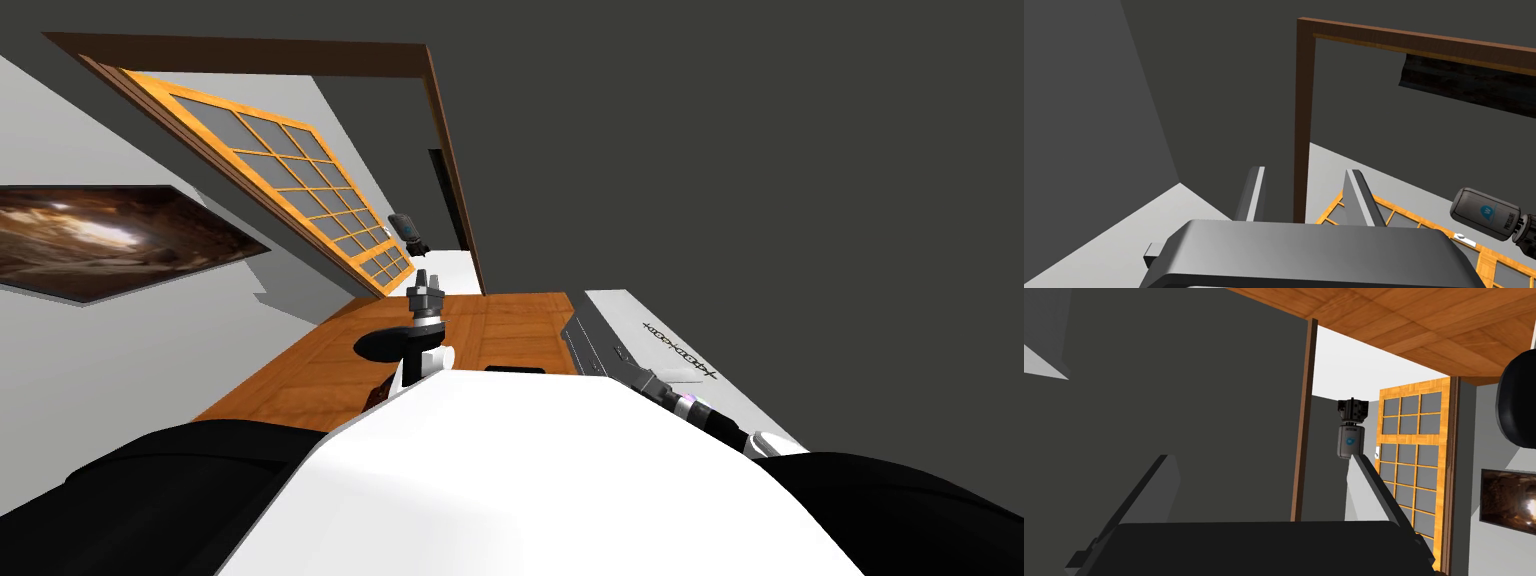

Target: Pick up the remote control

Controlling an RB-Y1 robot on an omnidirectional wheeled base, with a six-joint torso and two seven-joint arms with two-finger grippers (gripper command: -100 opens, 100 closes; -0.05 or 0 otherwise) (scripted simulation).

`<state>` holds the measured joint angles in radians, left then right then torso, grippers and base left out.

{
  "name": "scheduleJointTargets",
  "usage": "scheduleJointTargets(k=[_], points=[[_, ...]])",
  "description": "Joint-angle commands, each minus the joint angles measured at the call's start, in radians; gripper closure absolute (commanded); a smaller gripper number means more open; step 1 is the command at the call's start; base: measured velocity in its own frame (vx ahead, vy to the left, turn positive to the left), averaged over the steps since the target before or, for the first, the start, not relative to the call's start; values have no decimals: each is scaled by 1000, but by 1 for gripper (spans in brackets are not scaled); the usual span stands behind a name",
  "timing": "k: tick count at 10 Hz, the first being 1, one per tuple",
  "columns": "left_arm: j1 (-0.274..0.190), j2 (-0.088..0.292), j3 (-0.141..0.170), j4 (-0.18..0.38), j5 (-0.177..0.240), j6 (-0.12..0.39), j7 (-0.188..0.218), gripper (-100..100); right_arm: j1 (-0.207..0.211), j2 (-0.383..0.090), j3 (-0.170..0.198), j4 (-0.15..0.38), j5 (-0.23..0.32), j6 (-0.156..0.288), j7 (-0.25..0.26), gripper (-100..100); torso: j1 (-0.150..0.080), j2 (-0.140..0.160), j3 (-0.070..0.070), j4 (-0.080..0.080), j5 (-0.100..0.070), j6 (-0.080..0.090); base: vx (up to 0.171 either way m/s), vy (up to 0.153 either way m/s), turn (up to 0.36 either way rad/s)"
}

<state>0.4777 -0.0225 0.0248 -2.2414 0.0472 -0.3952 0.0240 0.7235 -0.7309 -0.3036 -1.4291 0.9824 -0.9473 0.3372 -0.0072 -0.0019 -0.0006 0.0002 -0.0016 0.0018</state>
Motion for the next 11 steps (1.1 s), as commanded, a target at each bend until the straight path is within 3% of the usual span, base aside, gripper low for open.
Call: scheduleJointTargets(k=[1, 6, 11], points=[[0, 0, 0, 0, 0, 0, 0, 0, 0, 0, 1, 0, 3, 1, 0, -100, 0, 0, 0, 0, 0, 0, -2, -31, 68], [0, 0, 0, 0, 0, 0, 0, 0, 0, 0, 1, 0, 3, 1, 0, -100, -1, 0, 0, 0, 0, 1, 0, -2, -2], [0, 0, 0, 0, 0, 0, 0, 0, 33, -103, -20, 26, 108, -32, 36, -100, -3, -7, -4, -2, -1, 0, 80, -30, 6]])
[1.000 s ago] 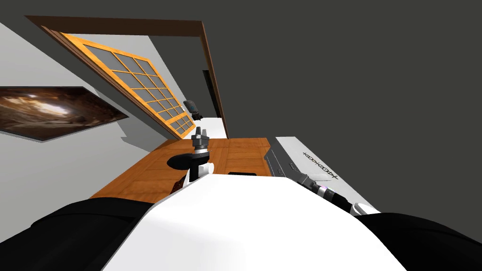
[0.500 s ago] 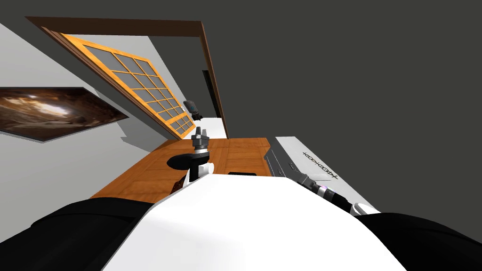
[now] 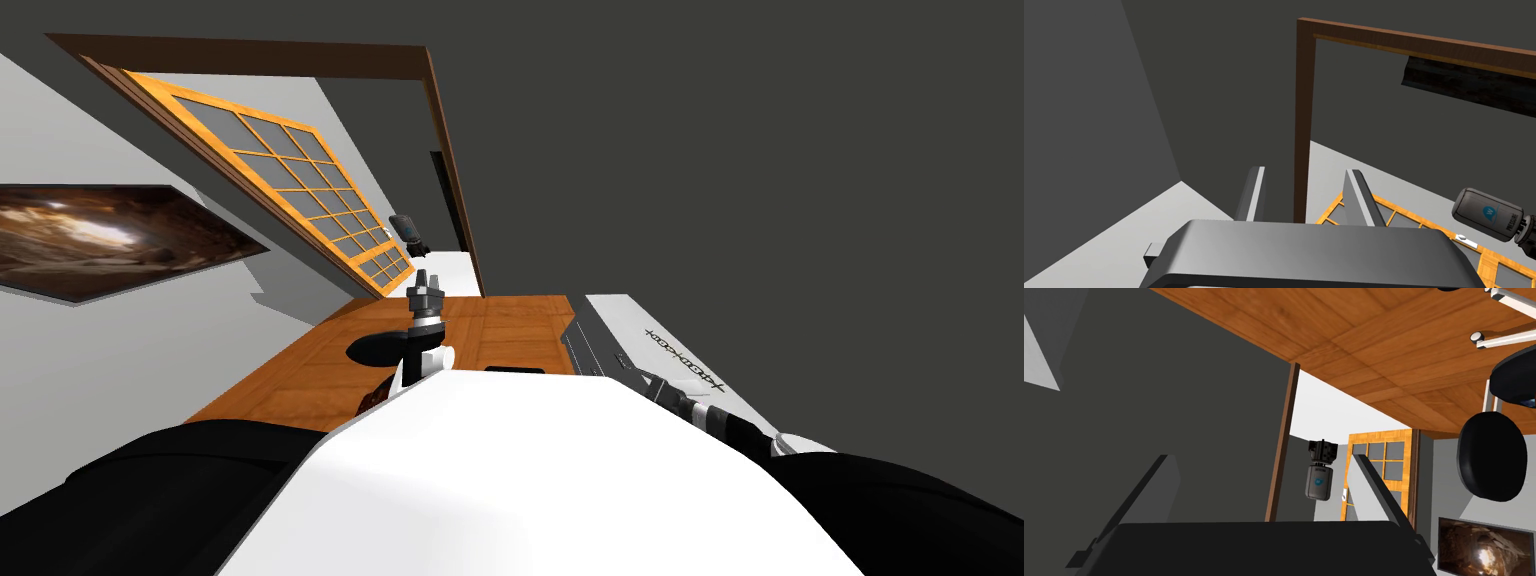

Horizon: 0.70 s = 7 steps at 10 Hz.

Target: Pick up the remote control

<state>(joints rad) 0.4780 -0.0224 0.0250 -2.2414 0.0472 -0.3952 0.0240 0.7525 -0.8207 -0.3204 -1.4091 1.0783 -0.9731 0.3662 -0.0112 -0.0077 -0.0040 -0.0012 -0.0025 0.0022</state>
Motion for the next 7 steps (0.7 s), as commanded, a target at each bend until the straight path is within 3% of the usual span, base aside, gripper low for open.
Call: scheduleJointTargets(k=[1, 7], points=[[0, 0, 0, 0, 0, 0, 0, 0, 12, -33, -7, 11, 36, -11, 15, -100, 0, 0, 0, 0, 0, 0, 76, -45, 16], [0, 0, 0, 0, 0, 0, 0, 0, 60, -158, -28, 39, 182, -43, 66, -100, 0, 0, 0, 0, 0, 0, 92, -48, 10]])
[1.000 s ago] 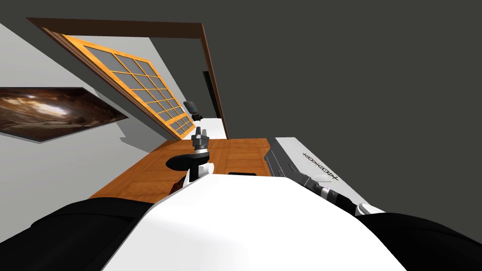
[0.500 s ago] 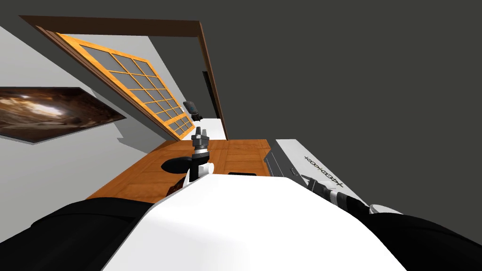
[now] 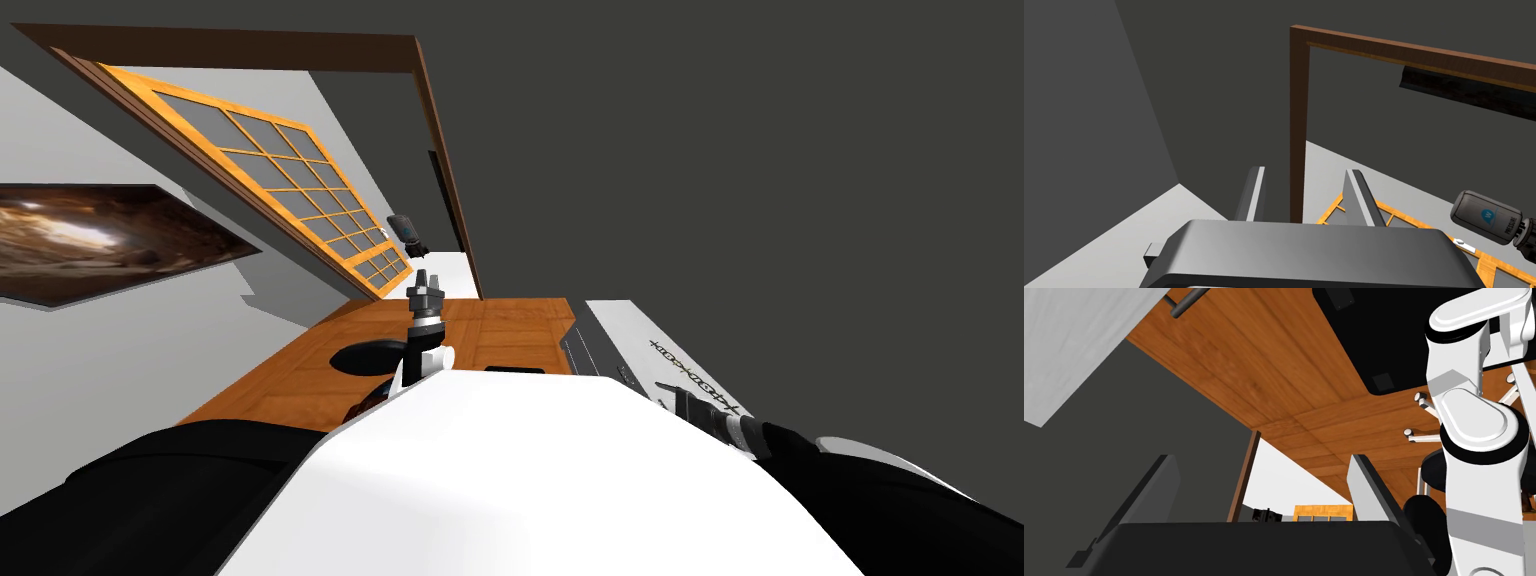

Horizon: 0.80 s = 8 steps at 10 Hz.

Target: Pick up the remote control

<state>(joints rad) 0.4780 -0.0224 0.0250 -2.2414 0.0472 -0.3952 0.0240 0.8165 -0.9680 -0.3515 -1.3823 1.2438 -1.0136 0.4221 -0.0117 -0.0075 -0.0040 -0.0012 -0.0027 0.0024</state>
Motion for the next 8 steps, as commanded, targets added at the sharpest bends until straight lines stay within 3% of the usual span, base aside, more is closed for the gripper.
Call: scheduleJointTargets(k=[1, 6, 8], points=[[0, 0, 0, 0, 0, 0, 0, 0, 3, -29, 0, 17, 39, -7, 19, -100, 0, 0, 0, 0, 0, 0, 80, -70, -4], [0, 0, 0, 0, 0, 0, 0, 0, 33, -97, -2, 40, 151, -8, 62, -100, -1, 2, 1, 0, 0, 0, 68, -67, 2], [0, 0, 0, 0, 0, 0, 0, 0, 42, -104, 6, 45, 183, 3, 72, -100, -3, 2, 1, 0, -1, 0, 57, -91, 25]])
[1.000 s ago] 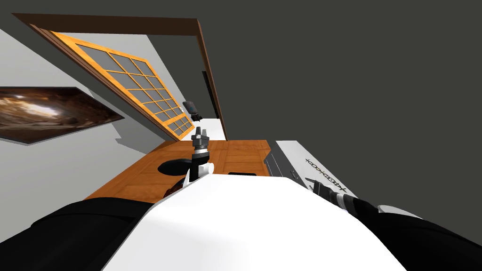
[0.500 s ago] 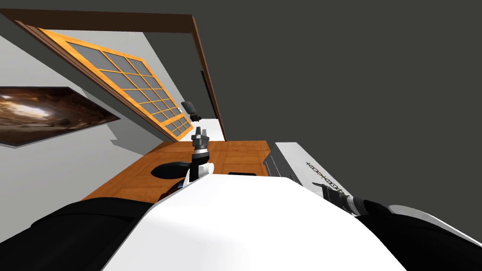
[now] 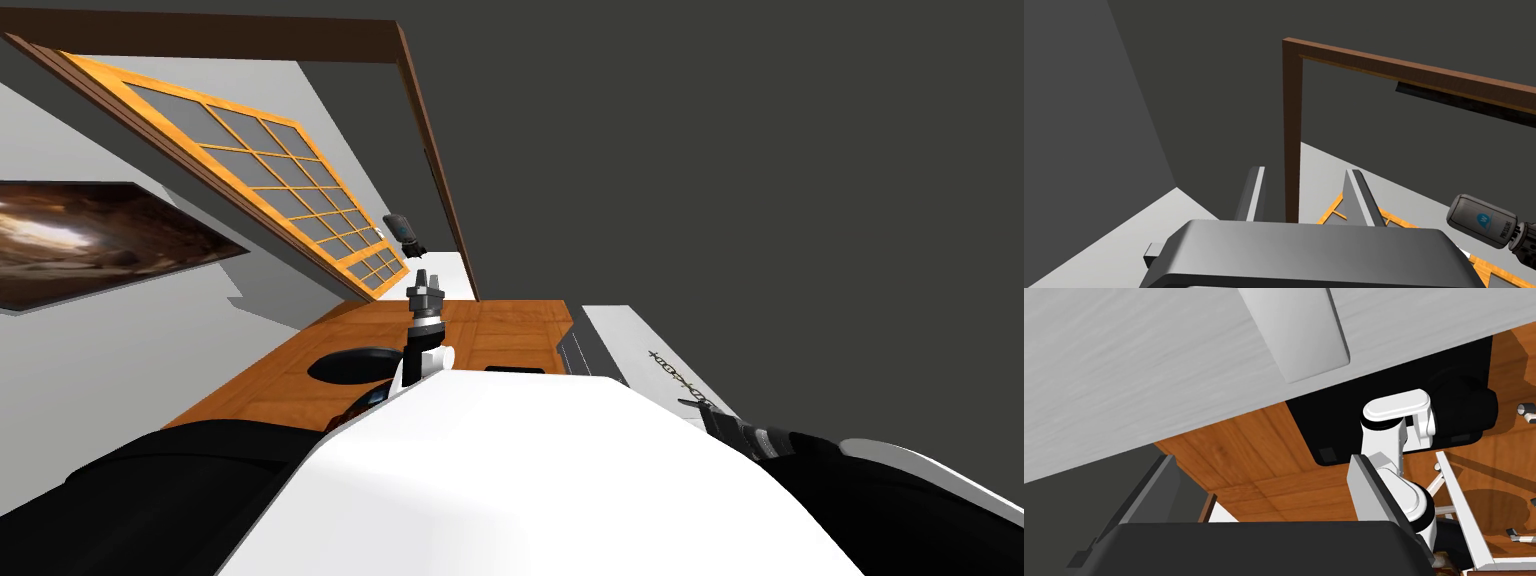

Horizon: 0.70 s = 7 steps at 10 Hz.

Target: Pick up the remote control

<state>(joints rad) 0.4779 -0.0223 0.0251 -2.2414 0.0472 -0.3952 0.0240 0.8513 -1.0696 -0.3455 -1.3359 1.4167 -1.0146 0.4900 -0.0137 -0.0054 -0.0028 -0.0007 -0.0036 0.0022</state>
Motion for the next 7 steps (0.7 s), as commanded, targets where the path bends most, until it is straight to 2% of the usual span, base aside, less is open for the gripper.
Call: scheduleJointTargets(k=[1, 4, 7], points=[[0, 0, 0, 0, 0, 0, 0, 0, 16, -3, 12, 2, 42, 22, 13, -100, 0, 0, 0, 0, 0, 0, 28, -95, 55], [0, 0, 0, 0, 0, 0, 0, 0, 37, 6, 45, 3, 110, 73, 26, -100, -1, 3, 2, 1, 0, 0, 8, -97, 93], [0, 0, 0, 0, 0, 0, 0, 0, 57, 19, 78, -2, 167, 119, 34, -100, 1, 4, 2, 1, 0, 0, -2, -68, 92]])
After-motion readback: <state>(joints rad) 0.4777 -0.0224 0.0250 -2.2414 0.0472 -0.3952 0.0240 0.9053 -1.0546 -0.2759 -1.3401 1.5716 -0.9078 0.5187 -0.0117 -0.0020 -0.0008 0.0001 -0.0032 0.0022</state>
